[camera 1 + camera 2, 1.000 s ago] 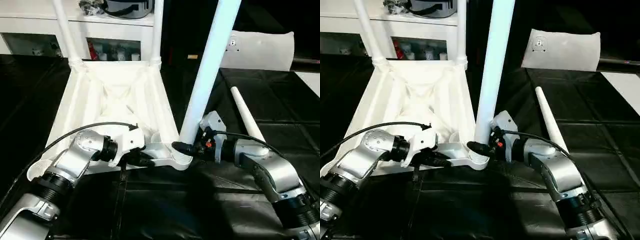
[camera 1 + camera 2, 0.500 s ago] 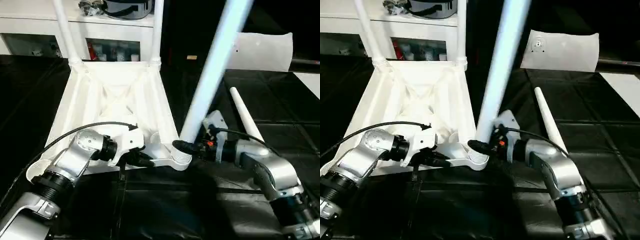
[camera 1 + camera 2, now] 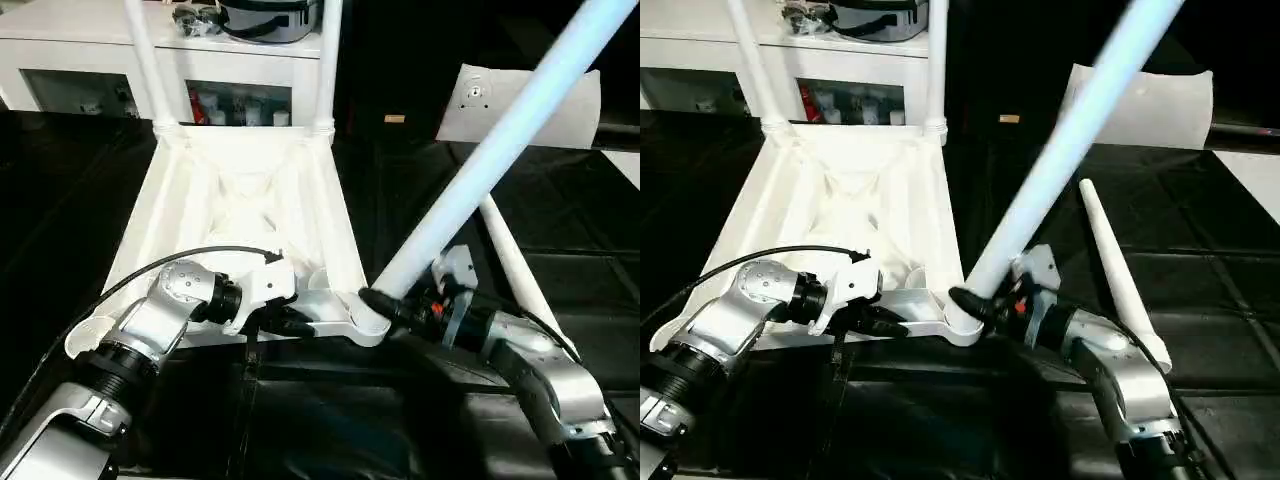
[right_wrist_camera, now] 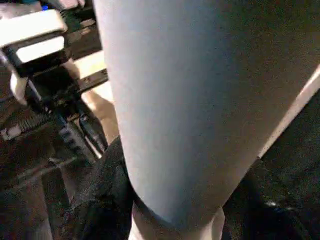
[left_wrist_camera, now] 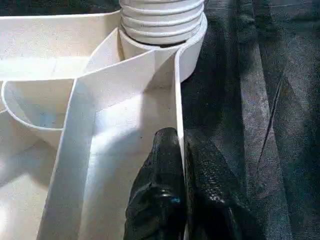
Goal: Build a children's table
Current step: Insert table leg to table base
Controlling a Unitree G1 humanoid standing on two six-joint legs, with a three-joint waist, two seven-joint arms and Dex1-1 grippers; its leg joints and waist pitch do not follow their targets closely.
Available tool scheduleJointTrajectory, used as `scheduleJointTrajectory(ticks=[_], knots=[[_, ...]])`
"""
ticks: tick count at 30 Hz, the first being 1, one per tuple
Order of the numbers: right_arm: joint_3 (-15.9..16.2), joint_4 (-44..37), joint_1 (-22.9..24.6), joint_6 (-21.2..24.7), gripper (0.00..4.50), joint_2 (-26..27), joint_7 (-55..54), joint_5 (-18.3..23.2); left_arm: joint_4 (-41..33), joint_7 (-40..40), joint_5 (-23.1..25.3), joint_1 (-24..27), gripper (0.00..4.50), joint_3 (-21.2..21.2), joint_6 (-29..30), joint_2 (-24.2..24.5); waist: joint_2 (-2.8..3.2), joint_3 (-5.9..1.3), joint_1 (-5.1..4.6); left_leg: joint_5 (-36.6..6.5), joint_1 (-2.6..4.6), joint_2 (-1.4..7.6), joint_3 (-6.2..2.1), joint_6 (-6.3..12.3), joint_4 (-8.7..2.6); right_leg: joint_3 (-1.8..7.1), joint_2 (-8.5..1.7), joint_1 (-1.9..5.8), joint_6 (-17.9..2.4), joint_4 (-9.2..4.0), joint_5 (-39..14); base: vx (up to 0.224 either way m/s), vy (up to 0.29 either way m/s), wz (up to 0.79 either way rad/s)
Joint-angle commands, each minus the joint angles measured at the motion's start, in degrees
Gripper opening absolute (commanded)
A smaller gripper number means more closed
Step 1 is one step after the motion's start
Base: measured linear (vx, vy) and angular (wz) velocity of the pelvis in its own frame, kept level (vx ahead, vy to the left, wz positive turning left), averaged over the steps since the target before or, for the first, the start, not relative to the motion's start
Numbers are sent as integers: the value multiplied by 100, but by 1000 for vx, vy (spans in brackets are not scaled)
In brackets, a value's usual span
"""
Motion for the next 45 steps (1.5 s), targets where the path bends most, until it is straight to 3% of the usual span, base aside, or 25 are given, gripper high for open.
scheduleJointTrajectory(ticks=[1, 3, 5, 6, 8, 22, 25, 28, 35, 36, 37, 39, 41, 42, 45], knots=[[385, 319, 238, 188, 193, -242, 98, -574, 32, -188, 155, -192, 0, -116, -132, 61, 79, -266, -44, -1761, 67, 286, -103, -122, -479, 226, -431, 189, -995, -513, -1697, 0, 0, 0], [502, 340, 166, 179, 193, -272, 187, -656, 84, -226, 221, -218, 0, -159, -209, 82, 76, -254, -52, -1870, 92, 289, -101, -111, -488, 226, -439, 174, -994, -532, -1860, 0, 0, 0], [656, 445, 39, 169, 193, -295, 356, -705, 107, -308, 303, -240, 0, -239, -300, 125, 2, -236, -68, -1970, 96, 298, -107, -102, -504, 223, -447, 178, -969, -551, -2059, 0, 0, 0], [732, 499, -14, 158, 193, -314, 451, -711, 112, -356, 331, -249, 0, -273, -340, 137, 24, -233, -64, -2002, 102, 295, -112, -107, -501, 224, -454, 171, -969, -550, -2128, 0, 0, 0], [881, 568, -83, 156, 193, -360, 683, -679, 94, -463, 365, -261, 0, -331, -417, 160, 3, -238, -67, -2065, 127, 306, -114, -100, -507, 231, -472, 158, -926, -579, -2275, 0, 0, 0], [1530, 532, -65, 101, 193, -475, 1718, -692, 519, -1061, 678, -675, 0, -714, -1130, 206, -33, -279, -33, -1934, 124, 341, -114, -105, -551, 177, -500, 222, -1106, -522, -1419, 0, 0, 0], [1555, 509, -56, 93, 193, -441, 1714, -726, 641, -985, 743, -718, 0, -692, -1141, 192, -41, -282, -28, -1918, 128, 344, -114, -113, -552, 172, -515, 234, -1110, -521, -1478, 0, 0, 0], [1515, 547, -51, 9, 193, -344, 1673, -804, 779, -863, 769, -757, 0, -652, -1132, 186, -46, -282, -39, -1944, 120, 349, -121, -130, -562, 165, -513, 238, -1107, -520, -1524, 0, 0, 0], [1366, 609, 1, -142, 193, -118, 1220, -858, 486, -690, 518, -484, 0, -296, -690, 263, -31, -212, -58, -2534, 197, 343, -163, -217, -603, 180, -551, 184, -832, -652, -2786, 0, 0, 0], [1237, 616, 30, -164, 193, -26, 982, -878, 166, -609, 417, -298, 0, -195, -451, 320, -34, -216, -56, -2547, 207, 344, -167, -216, -600, 185, -558, 177, -812, -660, -2864, 0, 0, 0], [1197, 618, 39, -170, 193, 3, 911, -884, 69, -584, 388, -242, 0, -166, -380, 337, 14, -225, -52, -2557, 220, 363, -179, -255, -608, 194, -574, 171, -840, -639, -2823, 0, 0, 0], [802, 614, 131, -158, 193, 256, 212, -895, -1015, -294, 54, 420, 0, 101, 431, 429, -18, -209, -159, -2637, 143, 380, -216, -312, -656, 177, -561, 189, -843, -607, -2874, 0, 0, 0], [538, 541, 224, -64, 193, 422, -247, -850, -1845, 1, -131, 983, 0, 239, 1023, 425, 1, -205, -242, -2611, 120, 375, -226, -303, -664, 178, -544, 190, -833, -607, -2906, 0, 0, 0], [408, 477, 292, 4, 193, 520, -494, -822, -2257, 228, -164, 1288, 0, 283, 1330, 355, -28, -179, -287, -2647, 100, 356, -223, -262, -662, 163, -518, 172, -803, -634, -3008, 0, 0, 0], [293, 386, 367, 161, 193, 657, -778, -771, -2669, 551, -116, 1594, 0, 319, 1685, 136, -8, -175, -399, -2767, 119, 331, -224, -218, -650, 162, -493, 140, -708, -688, -3215, 0, 0, 0]])
